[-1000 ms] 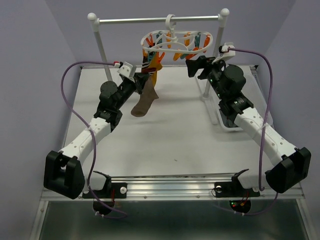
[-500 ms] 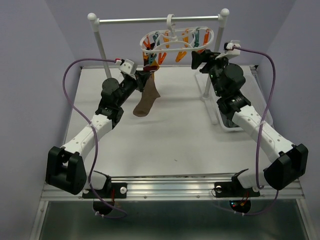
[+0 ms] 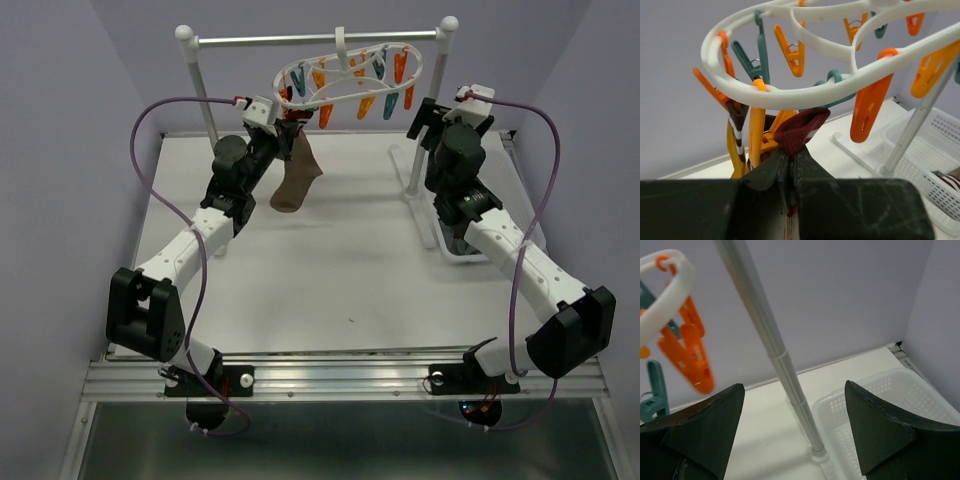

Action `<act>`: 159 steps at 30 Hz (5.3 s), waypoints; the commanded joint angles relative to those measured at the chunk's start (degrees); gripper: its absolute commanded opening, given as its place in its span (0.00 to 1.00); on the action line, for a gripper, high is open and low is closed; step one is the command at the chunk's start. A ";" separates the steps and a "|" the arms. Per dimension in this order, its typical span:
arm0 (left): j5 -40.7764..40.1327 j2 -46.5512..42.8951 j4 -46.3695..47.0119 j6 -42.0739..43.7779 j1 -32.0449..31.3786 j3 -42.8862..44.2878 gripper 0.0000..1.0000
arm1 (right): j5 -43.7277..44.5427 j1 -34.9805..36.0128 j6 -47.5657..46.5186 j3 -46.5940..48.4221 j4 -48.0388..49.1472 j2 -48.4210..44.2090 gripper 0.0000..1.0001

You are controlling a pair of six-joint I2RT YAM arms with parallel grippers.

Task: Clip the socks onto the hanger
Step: Open the clamp at the hanger.

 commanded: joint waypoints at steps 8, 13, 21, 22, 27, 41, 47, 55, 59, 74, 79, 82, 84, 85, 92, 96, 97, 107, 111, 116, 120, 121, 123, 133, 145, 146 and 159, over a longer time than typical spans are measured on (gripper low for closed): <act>-10.14 -2.00 3.07 4.04 0.36 4.80 0.00 | -34.01 0.18 -5.86 -1.78 0.98 -4.03 0.96; -11.02 -2.18 3.24 5.54 0.36 5.85 0.00 | -55.06 0.18 -4.72 -1.26 0.63 -2.45 1.00; -8.22 -3.15 3.07 5.01 0.36 6.73 0.00 | -55.62 0.18 2.31 0.76 0.80 0.10 1.00; -7.43 -3.15 3.07 4.92 0.36 6.73 0.00 | -55.01 0.18 2.49 0.67 0.80 0.10 1.00; -7.86 -2.88 3.15 4.31 0.36 7.26 0.00 | -51.75 0.18 2.93 -0.73 0.54 -1.04 1.00; -3.99 -5.52 3.59 0.53 -0.08 4.89 0.00 | -37.67 0.18 4.68 -13.39 -5.96 -11.41 1.00; -2.76 -7.36 3.15 1.23 -0.43 3.22 0.00 | -48.68 5.59 4.87 -15.59 -6.84 -11.42 1.00; -1.80 -8.07 1.40 1.76 -0.70 3.13 0.00 | -40.42 16.70 1.25 -6.64 -5.89 -4.30 1.00; -1.44 -8.16 1.05 1.76 -0.78 2.78 0.00 | -37.34 16.70 7.31 -3.46 1.13 -3.33 1.00; -0.83 -9.12 1.13 1.49 -0.70 0.58 0.00 | -18.62 17.31 8.55 9.90 -1.48 3.27 1.00; -0.92 -8.07 1.75 1.67 -0.70 0.75 0.00 | -14.84 17.31 6.98 10.34 -1.84 3.62 1.00; -1.09 -7.45 2.27 1.58 -0.70 0.93 0.00 | -13.44 17.31 6.18 11.48 -2.71 4.40 1.00; -1.09 -7.28 2.45 1.41 -0.78 0.84 0.00 | -12.12 17.31 5.74 12.10 -2.80 4.67 1.00; -1.09 -7.28 2.54 1.15 -0.70 0.84 0.00 | -10.54 17.31 5.04 12.36 -2.80 4.85 1.00; -0.83 -8.07 3.68 0.44 -0.70 -0.48 0.00 | -11.23 15.74 5.30 13.68 -3.15 5.90 1.00; -1.71 -7.98 4.03 0.44 -0.78 -0.92 0.00 | -13.25 15.04 5.74 15.00 -4.65 6.96 1.00; -1.79 -7.98 4.12 0.35 -0.78 -1.09 0.00 | -13.69 15.03 5.91 15.17 -4.65 7.22 1.00; -2.14 -8.68 5.70 0.26 -0.78 -2.85 0.00 | -18.43 10.55 9.96 17.46 -4.82 9.50 0.98; -3.11 -8.07 6.23 0.62 -0.78 -3.03 0.00 | -23.00 8.26 11.28 17.81 -4.82 10.21 0.94; -4.17 -7.37 6.75 0.79 -0.70 -3.03 0.00 | -28.01 6.94 11.02 19.04 -4.56 11.26 0.87; -4.96 -6.93 7.46 1.23 -0.70 -3.20 0.00 | -28.46 6.42 9.87 19.66 -4.21 11.44 0.86; -6.00 -6.75 7.72 1.49 -0.70 -3.38 0.00 | -28.54 6.42 9.44 19.74 -4.21 11.35 0.86; -6.71 -6.49 7.72 1.76 -0.61 -3.20 0.00 | -28.72 6.42 8.99 19.57 -4.03 11.27 0.86; -7.86 -4.90 7.72 3.25 -0.17 -1.53 0.00 | -35.49 3.43 8.38 17.11 -2.45 10.30 0.86; -9.09 -4.73 7.46 3.78 0.01 -1.00 0.00 | -42.42 2.37 3.55 13.77 -0.08 8.28 0.86; -9.18 -4.73 7.37 3.61 0.01 -1.00 0.00 | -44.87 2.37 2.76 13.59 0.36 8.28 0.86; -9.70 -4.73 7.37 3.78 0.01 -0.57 0.00 | -44.37 1.85 2.75 13.68 3.96 9.07 0.84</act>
